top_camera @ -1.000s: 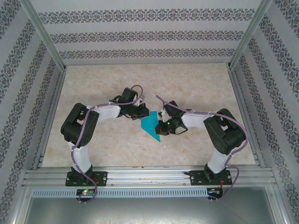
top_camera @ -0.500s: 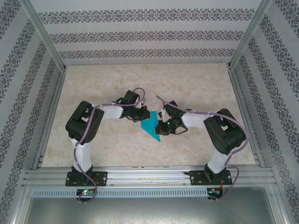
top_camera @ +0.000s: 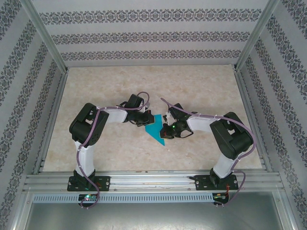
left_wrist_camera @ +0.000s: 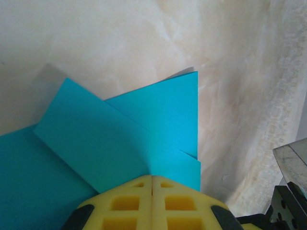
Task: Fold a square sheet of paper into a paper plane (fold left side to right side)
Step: Fourth fold the wing at the center of the table.
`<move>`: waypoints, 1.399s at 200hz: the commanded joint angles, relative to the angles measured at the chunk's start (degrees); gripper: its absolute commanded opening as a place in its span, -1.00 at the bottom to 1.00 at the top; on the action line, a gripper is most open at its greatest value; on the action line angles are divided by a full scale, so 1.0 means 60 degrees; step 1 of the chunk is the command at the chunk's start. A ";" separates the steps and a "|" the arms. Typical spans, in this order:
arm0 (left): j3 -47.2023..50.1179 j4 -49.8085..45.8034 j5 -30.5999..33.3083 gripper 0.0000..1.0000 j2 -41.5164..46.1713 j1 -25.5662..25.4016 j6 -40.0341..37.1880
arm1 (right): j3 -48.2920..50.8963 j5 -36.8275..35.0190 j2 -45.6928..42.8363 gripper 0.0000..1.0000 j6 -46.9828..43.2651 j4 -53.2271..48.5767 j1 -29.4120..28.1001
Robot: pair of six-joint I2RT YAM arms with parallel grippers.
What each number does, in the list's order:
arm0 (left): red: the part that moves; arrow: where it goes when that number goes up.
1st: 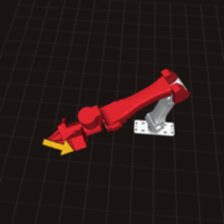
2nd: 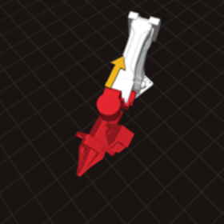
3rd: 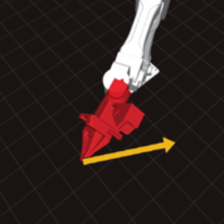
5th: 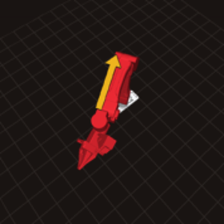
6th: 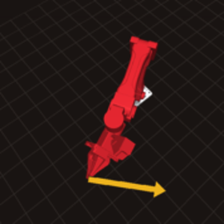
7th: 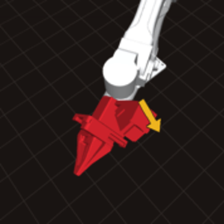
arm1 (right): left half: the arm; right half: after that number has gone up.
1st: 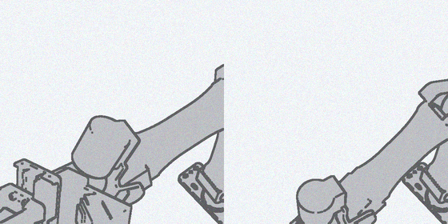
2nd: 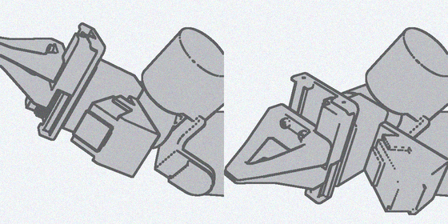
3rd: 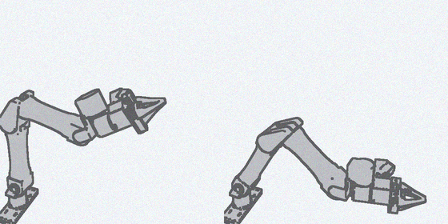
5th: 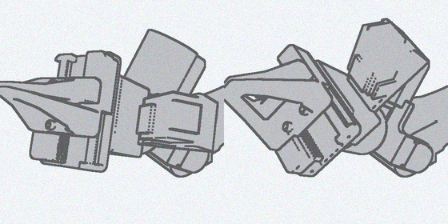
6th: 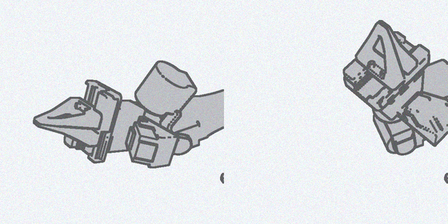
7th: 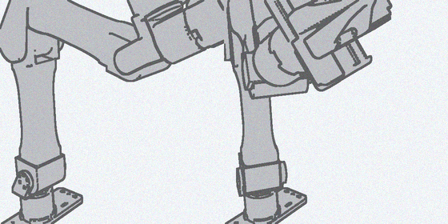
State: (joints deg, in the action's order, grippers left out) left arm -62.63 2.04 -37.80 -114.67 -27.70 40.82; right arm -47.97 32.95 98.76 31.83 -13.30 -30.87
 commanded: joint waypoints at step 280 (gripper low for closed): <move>0.0310 -0.0269 0.0543 -1.00 -0.0356 -0.0118 -0.0094 | -0.0592 0.0249 0.0608 -1.00 0.1301 0.1960 -0.0174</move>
State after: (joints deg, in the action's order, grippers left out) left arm -62.48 2.50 -37.91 -114.65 -27.70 40.82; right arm -49.12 34.37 100.66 39.31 -2.66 -31.31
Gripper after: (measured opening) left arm 0.056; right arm 0.057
